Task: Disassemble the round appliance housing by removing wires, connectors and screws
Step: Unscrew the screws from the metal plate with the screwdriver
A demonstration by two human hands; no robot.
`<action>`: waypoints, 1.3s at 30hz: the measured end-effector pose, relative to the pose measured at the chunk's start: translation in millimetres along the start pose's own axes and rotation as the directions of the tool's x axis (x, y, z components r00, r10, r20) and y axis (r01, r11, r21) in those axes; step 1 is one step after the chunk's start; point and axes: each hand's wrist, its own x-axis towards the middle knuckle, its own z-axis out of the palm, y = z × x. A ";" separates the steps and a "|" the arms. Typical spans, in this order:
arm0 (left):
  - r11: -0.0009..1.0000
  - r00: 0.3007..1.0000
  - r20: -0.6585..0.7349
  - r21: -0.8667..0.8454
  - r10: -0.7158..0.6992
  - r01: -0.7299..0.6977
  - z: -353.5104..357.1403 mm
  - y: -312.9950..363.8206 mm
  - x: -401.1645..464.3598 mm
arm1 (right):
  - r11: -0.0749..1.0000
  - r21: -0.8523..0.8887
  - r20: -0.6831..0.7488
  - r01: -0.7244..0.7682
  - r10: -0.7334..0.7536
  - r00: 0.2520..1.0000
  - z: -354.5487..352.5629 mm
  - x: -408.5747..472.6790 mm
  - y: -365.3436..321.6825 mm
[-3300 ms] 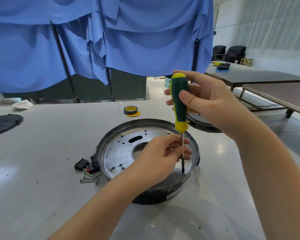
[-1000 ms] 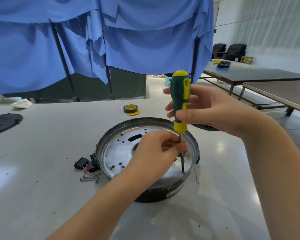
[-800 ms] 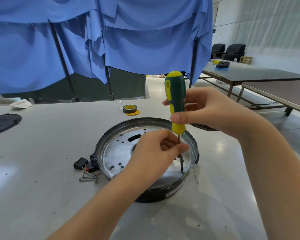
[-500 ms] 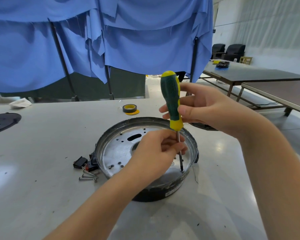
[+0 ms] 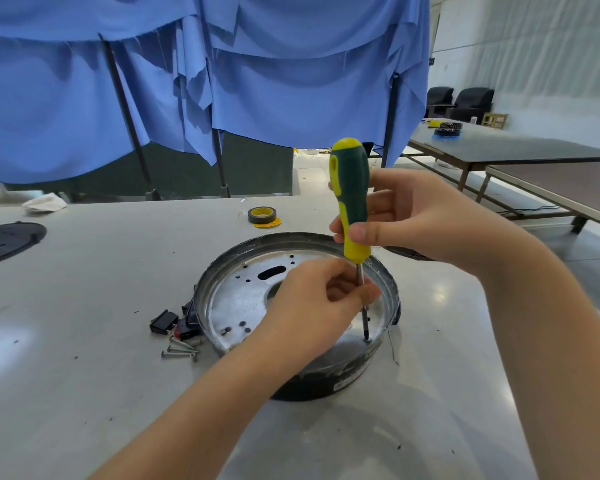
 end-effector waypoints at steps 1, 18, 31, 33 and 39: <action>1.000 0.999 0.031 -0.016 -0.010 0.011 0.5 0.4 -0.5 | 1.000 0.016 0.018 -0.006 0.006 1.000 -0.4 -0.5 0.0; 0.999 0.999 -0.039 0.035 -0.035 0.036 -1.8 0.8 0.0 | 0.999 -0.036 0.014 -0.028 0.028 1.000 -1.2 1.1 -0.8; 0.999 0.996 0.086 0.032 -0.032 0.029 1.3 -0.2 -0.5 | 0.994 -0.109 0.021 -0.029 0.032 0.999 0.0 0.8 -1.8; 0.999 0.998 0.060 0.033 -0.034 0.033 1.1 -0.1 -0.5 | 0.992 -0.124 -0.029 -0.014 0.010 1.000 -0.5 1.6 -0.4; 0.997 0.999 0.019 0.076 -0.026 0.024 0.5 -1.2 -0.4 | 0.999 -0.047 -0.042 0.005 -0.007 0.999 -3.6 1.2 1.3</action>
